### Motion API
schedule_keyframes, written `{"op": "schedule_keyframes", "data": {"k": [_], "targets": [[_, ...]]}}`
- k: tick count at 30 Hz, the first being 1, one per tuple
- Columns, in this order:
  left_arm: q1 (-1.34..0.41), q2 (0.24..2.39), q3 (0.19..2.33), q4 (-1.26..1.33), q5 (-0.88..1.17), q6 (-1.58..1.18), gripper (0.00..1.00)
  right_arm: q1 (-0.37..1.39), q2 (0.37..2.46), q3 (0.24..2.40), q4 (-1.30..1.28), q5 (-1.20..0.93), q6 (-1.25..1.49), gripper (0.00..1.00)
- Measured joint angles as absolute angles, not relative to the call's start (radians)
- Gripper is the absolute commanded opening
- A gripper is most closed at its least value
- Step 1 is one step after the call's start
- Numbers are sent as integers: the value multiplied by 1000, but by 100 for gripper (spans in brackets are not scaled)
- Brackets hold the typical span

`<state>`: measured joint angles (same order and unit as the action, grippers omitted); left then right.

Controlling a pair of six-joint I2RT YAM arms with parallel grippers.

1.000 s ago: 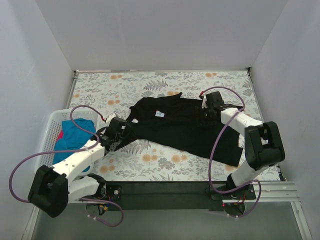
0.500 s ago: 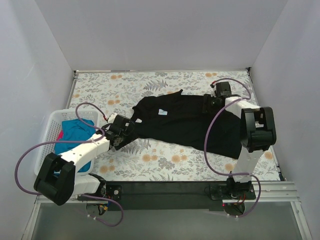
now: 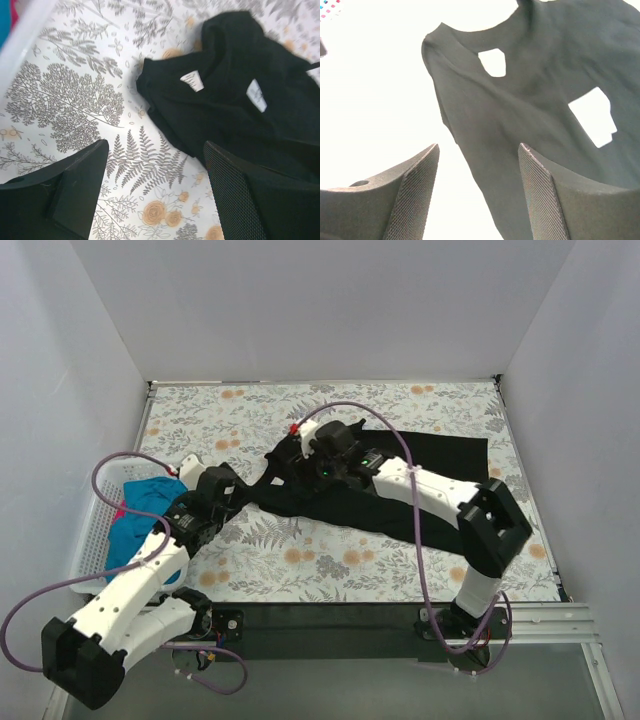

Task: Fold and stack the t-shirts
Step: Flatten the tshirt out

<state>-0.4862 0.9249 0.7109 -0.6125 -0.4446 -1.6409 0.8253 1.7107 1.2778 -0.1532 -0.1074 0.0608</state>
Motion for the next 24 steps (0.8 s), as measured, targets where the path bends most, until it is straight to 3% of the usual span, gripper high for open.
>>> {"op": "schedule_keyframes", "data": {"k": [16,17,19,20,21,24], "targets": [[-486,682,818,-846,-525,-1657,76,1024,2238,1668,-169,-23,-97,75],[-486,681,818,-848,-525,-1656,76,1026,2248,1683,-171,-8,-105,71],[-486,681,818,-852,-524,-1654,76,1026,2262,1705,-171,13,-113,47],[-486,681,818,-853,-524,-1653,76,1025,2268,1714,-170,21,-117,29],[-486,681,818,-854,-521,-1651,76,1023,2278,1728,-173,33,-122,2],[-486,678,808,-852,-511,-1649,76,1018,2313,1799,-205,49,-142,1]]}}
